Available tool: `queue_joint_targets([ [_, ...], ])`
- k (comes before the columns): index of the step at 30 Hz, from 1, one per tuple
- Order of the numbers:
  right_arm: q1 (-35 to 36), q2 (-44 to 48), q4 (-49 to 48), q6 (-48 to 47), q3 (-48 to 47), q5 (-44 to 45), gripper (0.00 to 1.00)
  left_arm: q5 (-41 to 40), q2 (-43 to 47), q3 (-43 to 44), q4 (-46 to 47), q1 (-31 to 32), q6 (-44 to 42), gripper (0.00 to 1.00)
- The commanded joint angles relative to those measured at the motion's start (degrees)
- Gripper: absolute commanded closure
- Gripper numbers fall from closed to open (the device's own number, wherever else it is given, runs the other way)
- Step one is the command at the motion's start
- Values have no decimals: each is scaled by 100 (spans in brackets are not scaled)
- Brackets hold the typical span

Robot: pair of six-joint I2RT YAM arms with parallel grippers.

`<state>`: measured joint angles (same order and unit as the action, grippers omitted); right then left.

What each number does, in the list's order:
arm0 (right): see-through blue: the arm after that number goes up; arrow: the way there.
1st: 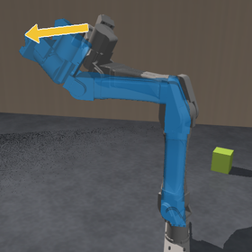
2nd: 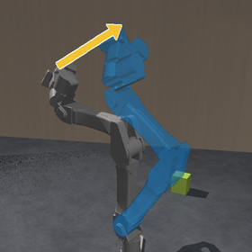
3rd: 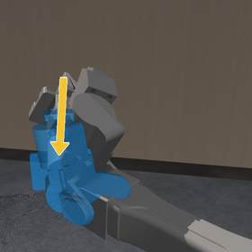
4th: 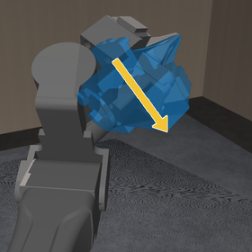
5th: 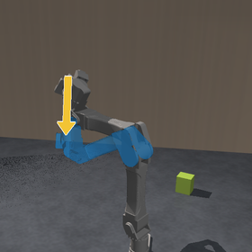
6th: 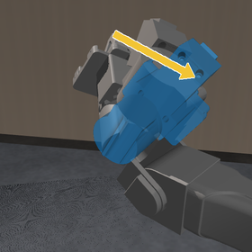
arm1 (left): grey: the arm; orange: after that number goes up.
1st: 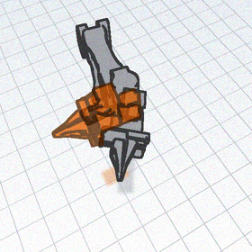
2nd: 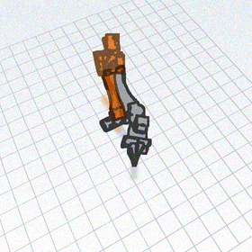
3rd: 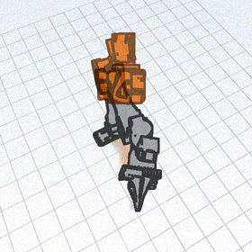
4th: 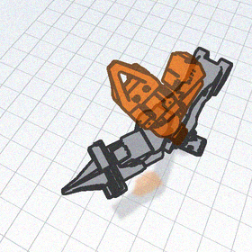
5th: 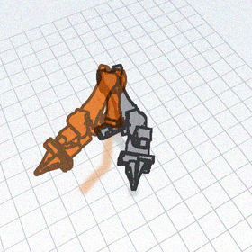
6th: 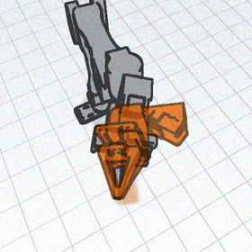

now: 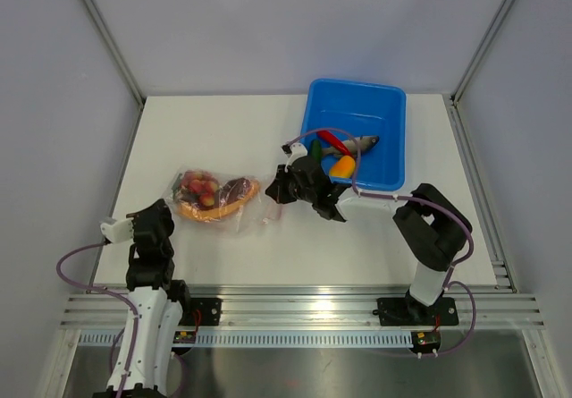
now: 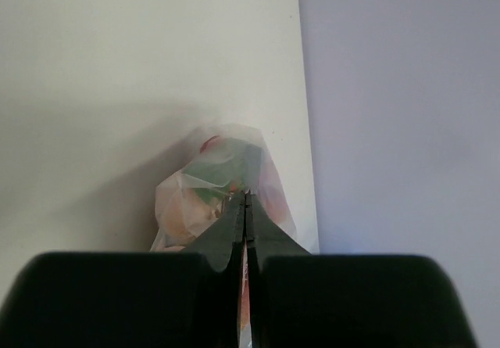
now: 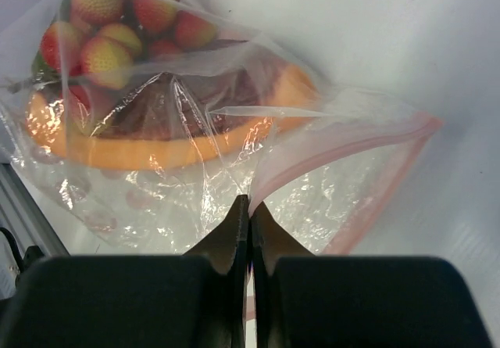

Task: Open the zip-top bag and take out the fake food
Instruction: Adjust the zipper food storage bag at the center of the board.

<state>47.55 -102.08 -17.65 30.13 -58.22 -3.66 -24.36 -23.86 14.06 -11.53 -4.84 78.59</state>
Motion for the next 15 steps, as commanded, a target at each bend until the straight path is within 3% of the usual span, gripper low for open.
queue_joint_targets([
  [1,-149,144,-28,273,-32,304,100,-578,276,281,-7,10,122,100],
  [7,-229,233,-63,344,56,384,100,-561,347,281,98,1,25,100],
  [12,-229,206,-98,256,-14,-82,71,-500,-276,255,-25,1,209,100],
  [15,-220,294,-116,327,47,-135,63,-333,-953,220,19,1,499,100],
])
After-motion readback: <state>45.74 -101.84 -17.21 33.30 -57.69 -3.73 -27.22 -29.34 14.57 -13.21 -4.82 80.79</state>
